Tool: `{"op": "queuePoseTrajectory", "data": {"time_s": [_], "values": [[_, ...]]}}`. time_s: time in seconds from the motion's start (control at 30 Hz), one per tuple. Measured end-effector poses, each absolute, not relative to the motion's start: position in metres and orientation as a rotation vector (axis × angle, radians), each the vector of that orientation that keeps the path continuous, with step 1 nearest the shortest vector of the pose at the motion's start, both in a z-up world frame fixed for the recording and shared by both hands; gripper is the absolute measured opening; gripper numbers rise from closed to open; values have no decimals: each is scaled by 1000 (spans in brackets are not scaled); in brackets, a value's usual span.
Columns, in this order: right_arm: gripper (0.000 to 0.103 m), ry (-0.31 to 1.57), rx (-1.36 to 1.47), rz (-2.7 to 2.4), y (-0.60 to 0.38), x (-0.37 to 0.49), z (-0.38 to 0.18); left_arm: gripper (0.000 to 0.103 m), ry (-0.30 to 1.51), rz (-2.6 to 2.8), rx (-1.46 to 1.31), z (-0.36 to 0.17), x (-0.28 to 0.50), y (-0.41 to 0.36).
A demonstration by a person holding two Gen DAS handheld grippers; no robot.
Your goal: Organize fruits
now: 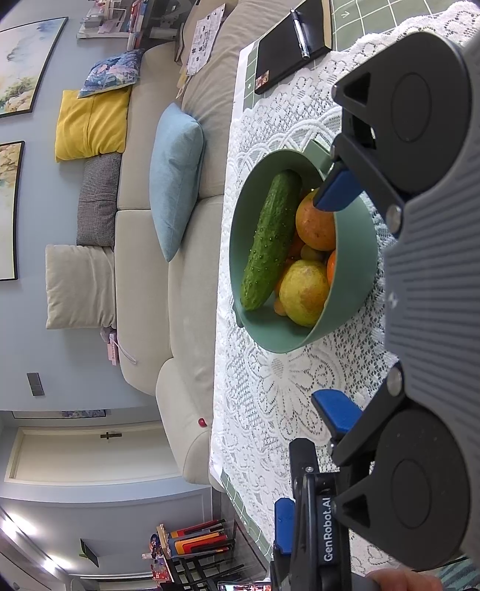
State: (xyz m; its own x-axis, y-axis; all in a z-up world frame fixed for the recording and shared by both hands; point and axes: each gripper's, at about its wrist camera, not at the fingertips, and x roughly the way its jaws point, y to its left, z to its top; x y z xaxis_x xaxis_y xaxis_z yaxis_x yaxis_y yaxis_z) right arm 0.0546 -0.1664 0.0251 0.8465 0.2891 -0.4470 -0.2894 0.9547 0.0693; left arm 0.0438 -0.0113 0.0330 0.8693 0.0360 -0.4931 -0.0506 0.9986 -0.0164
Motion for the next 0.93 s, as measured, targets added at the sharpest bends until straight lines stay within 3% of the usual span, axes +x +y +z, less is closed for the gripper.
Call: {"op": "queuePoseTrajectory", "data": {"time_s": [0.93], "values": [[99, 486, -5, 309, -162, 56, 21, 97, 513, 62, -35, 32, 44, -6]]}}
